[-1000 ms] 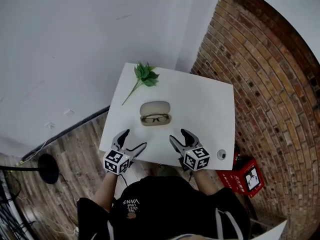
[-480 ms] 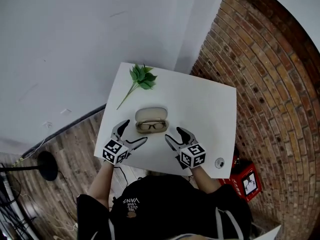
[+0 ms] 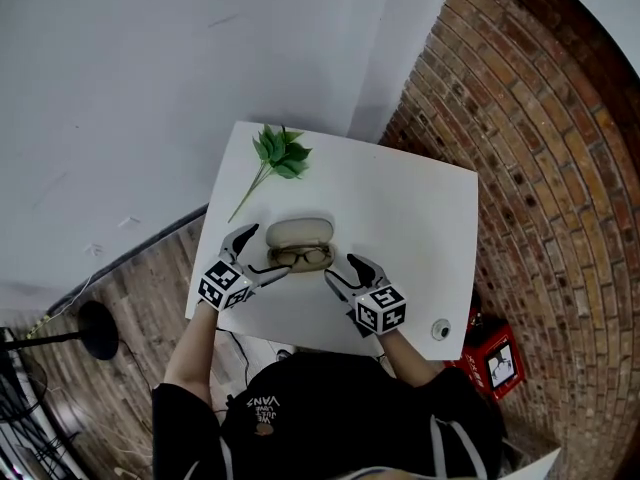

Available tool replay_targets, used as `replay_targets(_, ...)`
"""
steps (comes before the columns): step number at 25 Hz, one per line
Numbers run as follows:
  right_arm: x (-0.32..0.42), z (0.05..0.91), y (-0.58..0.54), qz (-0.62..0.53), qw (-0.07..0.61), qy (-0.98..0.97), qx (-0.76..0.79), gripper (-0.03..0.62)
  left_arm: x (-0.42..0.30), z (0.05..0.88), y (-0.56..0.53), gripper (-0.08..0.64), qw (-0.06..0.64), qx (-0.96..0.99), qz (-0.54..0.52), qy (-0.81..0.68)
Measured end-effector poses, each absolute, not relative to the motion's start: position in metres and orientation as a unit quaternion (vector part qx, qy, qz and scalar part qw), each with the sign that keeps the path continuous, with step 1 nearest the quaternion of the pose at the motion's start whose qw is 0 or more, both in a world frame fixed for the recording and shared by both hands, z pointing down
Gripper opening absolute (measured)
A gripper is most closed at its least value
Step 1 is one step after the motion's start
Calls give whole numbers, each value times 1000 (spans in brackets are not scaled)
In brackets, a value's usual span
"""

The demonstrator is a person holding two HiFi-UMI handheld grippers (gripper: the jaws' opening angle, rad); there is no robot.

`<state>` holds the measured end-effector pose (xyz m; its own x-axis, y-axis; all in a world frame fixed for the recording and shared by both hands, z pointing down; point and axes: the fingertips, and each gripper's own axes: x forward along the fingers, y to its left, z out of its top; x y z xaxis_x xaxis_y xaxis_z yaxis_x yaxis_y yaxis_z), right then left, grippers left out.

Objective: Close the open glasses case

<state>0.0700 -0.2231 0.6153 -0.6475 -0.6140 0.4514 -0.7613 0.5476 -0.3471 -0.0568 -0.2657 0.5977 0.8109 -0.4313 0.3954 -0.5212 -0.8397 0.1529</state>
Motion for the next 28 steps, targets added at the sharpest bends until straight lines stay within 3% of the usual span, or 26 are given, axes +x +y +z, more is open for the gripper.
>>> replay_targets(14,64,637,-230,289,153,-865,382,267,-33,619,-285,529,146,955,226,-124)
replay_targets(28,66,642,-227,300,154,-853,399,259,-21,624,-266,531,119,953,272,-61)
